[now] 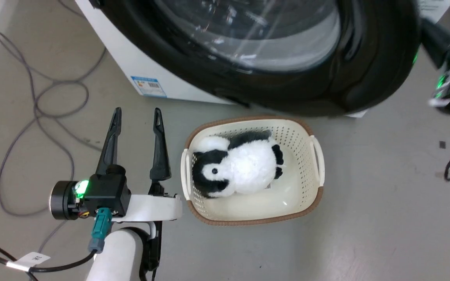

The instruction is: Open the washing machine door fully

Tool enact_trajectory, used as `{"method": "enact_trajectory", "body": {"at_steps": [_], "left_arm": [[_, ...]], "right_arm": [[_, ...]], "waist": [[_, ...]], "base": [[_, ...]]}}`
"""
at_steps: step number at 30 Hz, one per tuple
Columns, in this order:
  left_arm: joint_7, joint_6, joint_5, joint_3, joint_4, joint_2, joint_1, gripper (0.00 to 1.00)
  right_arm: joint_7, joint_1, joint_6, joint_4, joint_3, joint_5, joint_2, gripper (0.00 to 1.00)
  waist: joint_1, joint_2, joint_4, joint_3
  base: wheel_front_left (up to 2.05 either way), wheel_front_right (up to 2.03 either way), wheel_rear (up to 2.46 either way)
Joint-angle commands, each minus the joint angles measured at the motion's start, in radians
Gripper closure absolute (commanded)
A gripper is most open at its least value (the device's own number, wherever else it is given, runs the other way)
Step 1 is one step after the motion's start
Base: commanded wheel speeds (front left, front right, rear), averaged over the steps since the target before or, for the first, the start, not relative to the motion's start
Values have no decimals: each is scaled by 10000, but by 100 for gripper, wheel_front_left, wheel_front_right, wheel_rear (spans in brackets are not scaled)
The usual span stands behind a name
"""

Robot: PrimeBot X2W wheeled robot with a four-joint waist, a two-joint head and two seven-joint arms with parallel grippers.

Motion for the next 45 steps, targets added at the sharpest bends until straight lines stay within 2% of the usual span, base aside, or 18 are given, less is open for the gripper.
{"method": "enact_trajectory", "body": {"at_steps": [1, 9, 28, 45], "left_arm": [[-55, -59, 94, 78, 50, 6, 174, 0], [-55, -219, 212, 312, 199, 6, 570, 0], [-55, -499, 302, 425, 558, 6, 1465, 0], [-55, -608, 292, 510, 779, 6, 1983, 0]], "right_arm": [[171, 451, 12, -229, 213, -64, 193, 100], [656, 1831, 12, -1534, 634, 43, 440, 100], [1597, 5282, 12, -4281, 1911, 259, 1160, 100], [1961, 7186, 12, -5512, 3161, 290, 2215, 100]], "waist": [[0, 0, -120, -196], [0, 0, -373, -758], [0, 0, -388, -2093], [0, 0, -371, -2740]], "base": [[0, 0, 0], [0, 0, 0], [0, 0, 0], [0, 0, 0]]}}
